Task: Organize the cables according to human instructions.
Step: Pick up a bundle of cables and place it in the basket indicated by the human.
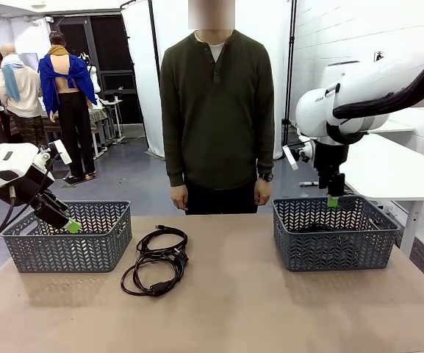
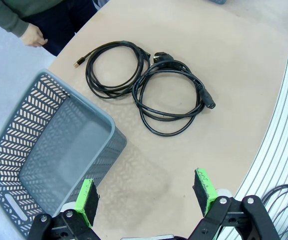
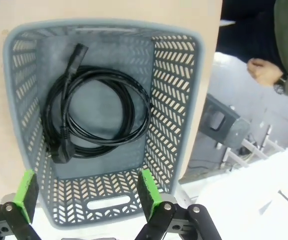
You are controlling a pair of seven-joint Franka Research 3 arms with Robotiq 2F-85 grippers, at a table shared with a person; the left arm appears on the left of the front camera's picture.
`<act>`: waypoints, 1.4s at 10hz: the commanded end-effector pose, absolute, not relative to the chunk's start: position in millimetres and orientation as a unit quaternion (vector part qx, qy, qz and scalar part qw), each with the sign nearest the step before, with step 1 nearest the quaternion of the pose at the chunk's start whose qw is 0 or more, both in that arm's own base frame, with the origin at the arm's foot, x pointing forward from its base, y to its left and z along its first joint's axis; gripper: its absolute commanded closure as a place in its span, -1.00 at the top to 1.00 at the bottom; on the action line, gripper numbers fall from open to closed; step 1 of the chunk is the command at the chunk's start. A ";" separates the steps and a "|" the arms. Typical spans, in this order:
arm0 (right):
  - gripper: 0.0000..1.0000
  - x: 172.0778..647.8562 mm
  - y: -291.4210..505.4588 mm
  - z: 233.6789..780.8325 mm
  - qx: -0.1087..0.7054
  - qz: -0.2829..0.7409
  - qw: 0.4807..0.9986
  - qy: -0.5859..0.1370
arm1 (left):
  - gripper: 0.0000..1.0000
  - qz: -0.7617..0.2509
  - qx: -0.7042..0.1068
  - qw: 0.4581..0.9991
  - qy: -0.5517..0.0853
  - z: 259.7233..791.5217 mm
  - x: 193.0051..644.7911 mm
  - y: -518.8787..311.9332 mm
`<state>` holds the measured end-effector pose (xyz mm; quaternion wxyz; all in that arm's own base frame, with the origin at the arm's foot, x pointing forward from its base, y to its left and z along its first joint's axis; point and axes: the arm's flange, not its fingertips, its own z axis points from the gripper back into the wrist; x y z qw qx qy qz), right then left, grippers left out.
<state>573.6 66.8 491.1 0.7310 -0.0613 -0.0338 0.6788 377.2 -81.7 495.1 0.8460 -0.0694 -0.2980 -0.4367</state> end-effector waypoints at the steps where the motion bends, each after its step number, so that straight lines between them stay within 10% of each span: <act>1: 1.00 556.7 95.1 515.5 -0.042 0.643 0.764 -0.037 | 1.00 -0.438 -0.072 0.845 -0.297 494.5 377.9 -79.5; 14: 1.00 406.0 169.0 501.7 0.061 0.511 0.834 -0.197 | 1.00 -0.438 -0.072 0.845 -0.297 494.5 377.9 -79.5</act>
